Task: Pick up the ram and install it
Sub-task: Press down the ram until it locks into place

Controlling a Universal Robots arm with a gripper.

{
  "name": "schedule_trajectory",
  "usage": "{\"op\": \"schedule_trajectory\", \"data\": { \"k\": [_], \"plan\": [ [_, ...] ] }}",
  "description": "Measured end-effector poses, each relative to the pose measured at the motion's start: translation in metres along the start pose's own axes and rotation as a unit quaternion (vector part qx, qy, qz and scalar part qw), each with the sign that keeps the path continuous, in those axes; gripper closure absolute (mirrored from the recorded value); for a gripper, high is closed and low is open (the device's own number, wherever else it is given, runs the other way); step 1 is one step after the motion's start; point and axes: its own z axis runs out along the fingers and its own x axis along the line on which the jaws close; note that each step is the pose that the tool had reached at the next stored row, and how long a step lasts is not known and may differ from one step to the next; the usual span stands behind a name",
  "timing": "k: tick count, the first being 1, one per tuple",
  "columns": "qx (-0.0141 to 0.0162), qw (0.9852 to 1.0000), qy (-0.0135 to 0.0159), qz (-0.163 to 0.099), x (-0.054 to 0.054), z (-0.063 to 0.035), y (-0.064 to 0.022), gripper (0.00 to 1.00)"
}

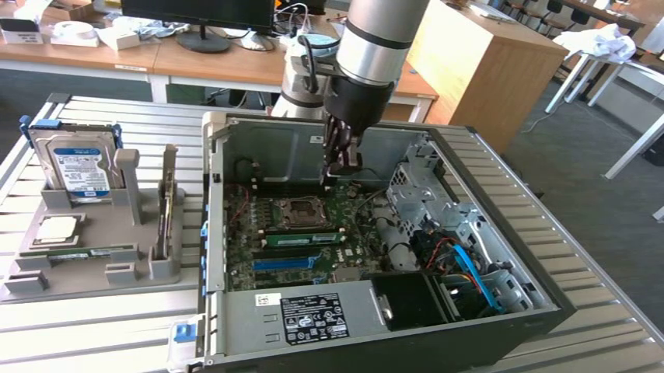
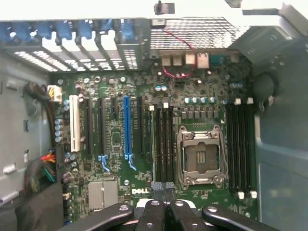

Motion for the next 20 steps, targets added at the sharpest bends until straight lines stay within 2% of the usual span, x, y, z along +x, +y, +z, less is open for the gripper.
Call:
{"op": "schedule_trajectory", "data": {
  "k": [5, 10, 15, 20],
  "plan": [
    [0.0014, 0.999, -0.0014, 0.044, 0.0, 0.0005, 0.0, 0.9],
    [0.0027, 0.9961, -0.0028, 0.089, 0.0001, 0.001, 0.0, 0.9],
    [0.0041, 0.9912, -0.0043, 0.132, 0.0001, 0.0015, 0.0, 0.9],
    [0.0054, 0.9847, -0.0057, 0.174, 0.0001, 0.0019, 0.0, 0.9]
  ]
}}
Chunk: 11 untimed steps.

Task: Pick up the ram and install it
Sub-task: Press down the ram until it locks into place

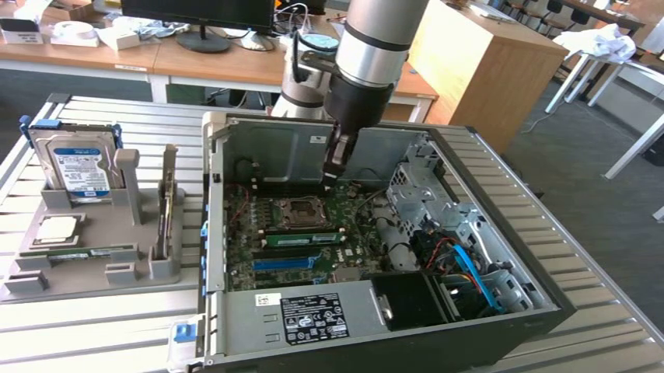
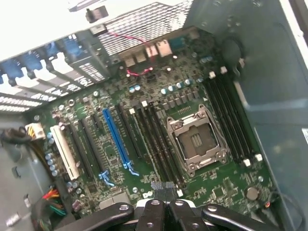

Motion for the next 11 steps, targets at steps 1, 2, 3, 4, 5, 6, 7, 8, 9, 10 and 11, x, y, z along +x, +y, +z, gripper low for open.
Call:
{"op": "schedule_trajectory", "data": {
  "k": [1, 2, 3, 4, 5, 6, 7, 8, 9, 10, 11],
  "plan": [
    [0.0002, 1.0, -0.0002, 0.008, 0.0, 0.0001, 0.0, 0.9],
    [0.0005, 0.9999, -0.0005, 0.015, 0.0, 0.0001, 0.0, 0.9],
    [0.0007, 0.9998, -0.0007, 0.022, 0.0001, 0.0002, 0.0001, 0.9],
    [0.0009, 0.9996, -0.0009, 0.029, 0.0001, 0.0002, 0.0001, 0.9],
    [0.0011, 0.9994, -0.0011, 0.035, 0.0001, 0.0002, 0.0001, 0.9],
    [0.0013, 0.9991, -0.0014, 0.042, 0.0001, 0.0003, 0.0001, 0.9],
    [0.0015, 0.9989, -0.0016, 0.048, 0.0001, 0.0004, 0.0002, 0.9],
    [0.0017, 0.9986, -0.0018, 0.054, 0.0001, 0.0004, 0.0002, 0.9],
    [0.0018, 0.9982, -0.0019, 0.06, 0.0001, 0.0005, 0.0002, 0.9],
    [0.002, 0.9978, -0.0021, 0.066, 0.0002, 0.0005, 0.0003, 0.9],
    [0.0022, 0.9974, -0.0024, 0.072, 0.0002, 0.0006, 0.0004, 0.9]
  ]
}}
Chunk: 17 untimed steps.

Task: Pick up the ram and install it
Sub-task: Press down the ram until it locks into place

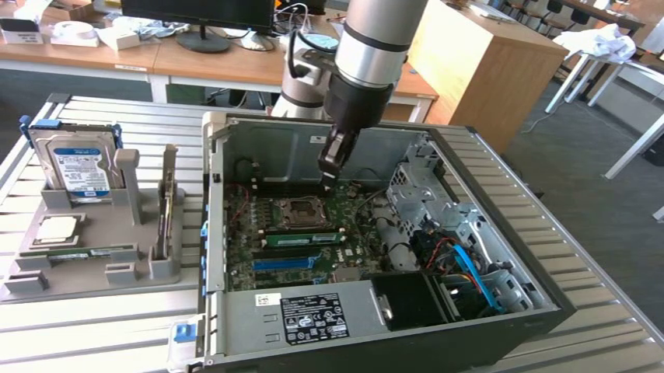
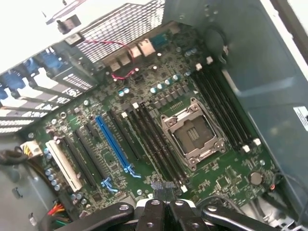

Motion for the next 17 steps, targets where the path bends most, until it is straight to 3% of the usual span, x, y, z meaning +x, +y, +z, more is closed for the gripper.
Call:
{"op": "schedule_trajectory", "data": {
  "k": [8, 17],
  "plan": [
    [0.0015, 0.9988, -0.0015, 0.049, 0.0003, 0.0006, 0.0004, 0.9],
    [0.0031, 0.9949, -0.0033, 0.101, 0.0007, 0.0013, 0.001, 0.9]
  ]
}}
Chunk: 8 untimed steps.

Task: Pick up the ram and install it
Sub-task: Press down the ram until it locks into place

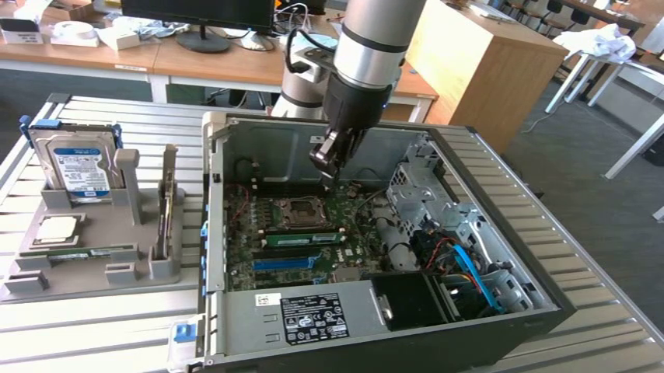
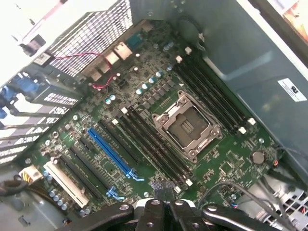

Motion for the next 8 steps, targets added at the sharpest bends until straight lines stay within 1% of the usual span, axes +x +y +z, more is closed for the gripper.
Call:
{"op": "schedule_trajectory", "data": {
  "k": [4, 8],
  "plan": [
    [0.0007, 0.9997, -0.0008, 0.024, 0.0002, 0.0004, 0.0002, 0.9],
    [0.0015, 0.9988, -0.0016, 0.048, 0.0004, 0.0006, 0.0004, 0.9]
  ]
}}
